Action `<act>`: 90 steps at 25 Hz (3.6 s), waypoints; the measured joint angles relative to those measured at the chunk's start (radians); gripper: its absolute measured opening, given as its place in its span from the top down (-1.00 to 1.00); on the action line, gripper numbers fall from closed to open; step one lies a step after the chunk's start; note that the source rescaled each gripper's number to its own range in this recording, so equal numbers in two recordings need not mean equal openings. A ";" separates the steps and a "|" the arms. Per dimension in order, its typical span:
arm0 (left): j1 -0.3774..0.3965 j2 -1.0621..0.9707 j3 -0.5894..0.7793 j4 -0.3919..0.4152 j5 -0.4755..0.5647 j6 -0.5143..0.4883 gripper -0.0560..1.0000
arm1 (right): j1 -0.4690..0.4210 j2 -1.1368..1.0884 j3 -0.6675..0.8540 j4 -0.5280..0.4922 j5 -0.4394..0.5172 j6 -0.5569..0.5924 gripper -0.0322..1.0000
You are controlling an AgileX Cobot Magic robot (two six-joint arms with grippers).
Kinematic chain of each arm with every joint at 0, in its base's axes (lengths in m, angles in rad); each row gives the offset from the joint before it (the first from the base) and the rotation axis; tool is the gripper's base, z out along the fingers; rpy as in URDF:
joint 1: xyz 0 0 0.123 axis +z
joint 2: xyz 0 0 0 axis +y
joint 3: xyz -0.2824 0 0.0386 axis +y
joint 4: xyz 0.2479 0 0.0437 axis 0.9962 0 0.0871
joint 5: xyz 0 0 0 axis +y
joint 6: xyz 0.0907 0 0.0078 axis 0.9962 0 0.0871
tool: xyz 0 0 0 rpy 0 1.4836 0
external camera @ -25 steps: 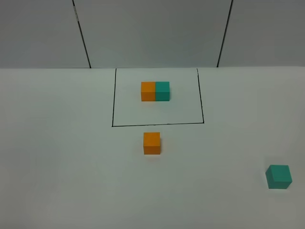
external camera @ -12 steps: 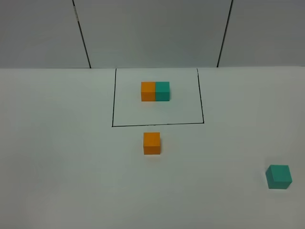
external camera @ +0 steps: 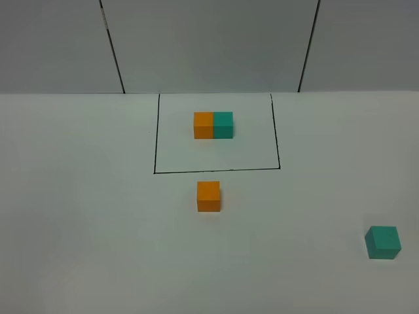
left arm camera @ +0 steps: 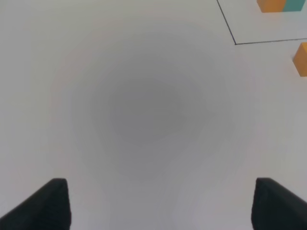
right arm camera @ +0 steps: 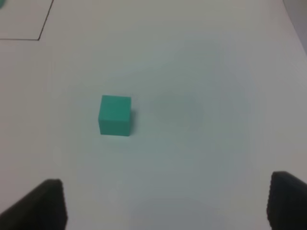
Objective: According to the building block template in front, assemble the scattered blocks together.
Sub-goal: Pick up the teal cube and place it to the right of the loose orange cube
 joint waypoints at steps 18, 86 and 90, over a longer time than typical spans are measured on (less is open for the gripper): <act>0.000 0.000 0.000 0.000 0.000 -0.002 -0.45 | 0.000 0.000 0.000 0.000 0.000 0.000 -0.58; 0.000 0.000 0.001 0.000 0.000 -0.002 -0.44 | 0.038 1.823 -0.361 0.204 -0.514 -0.017 -0.12; 0.000 0.000 0.001 0.000 0.000 -0.002 -0.44 | 0.038 1.822 -0.364 0.205 -0.512 -0.019 0.47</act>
